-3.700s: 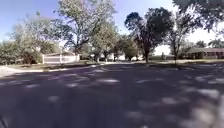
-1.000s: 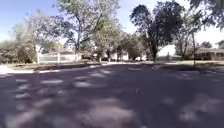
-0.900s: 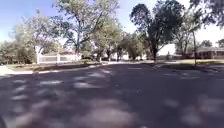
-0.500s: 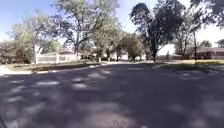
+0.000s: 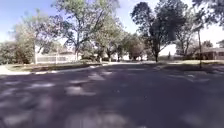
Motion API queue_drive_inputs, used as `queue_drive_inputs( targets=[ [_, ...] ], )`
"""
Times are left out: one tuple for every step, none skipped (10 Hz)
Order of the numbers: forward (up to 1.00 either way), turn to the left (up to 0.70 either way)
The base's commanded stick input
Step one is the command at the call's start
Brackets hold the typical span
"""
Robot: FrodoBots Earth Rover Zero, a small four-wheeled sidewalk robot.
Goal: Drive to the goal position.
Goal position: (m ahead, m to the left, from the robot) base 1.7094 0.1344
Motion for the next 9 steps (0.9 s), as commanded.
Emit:
queue_drive_inputs(
  targets=[
    [0.7,0.0],
    [0.7,0.0],
    [0.7,0.0],
    [0.7,0.0],
    [0.7,0.0],
    [0.7,0.0],
    [0.7,0.0],
    [0.7,0.0],
    [0.7,0.0]
  ],
)
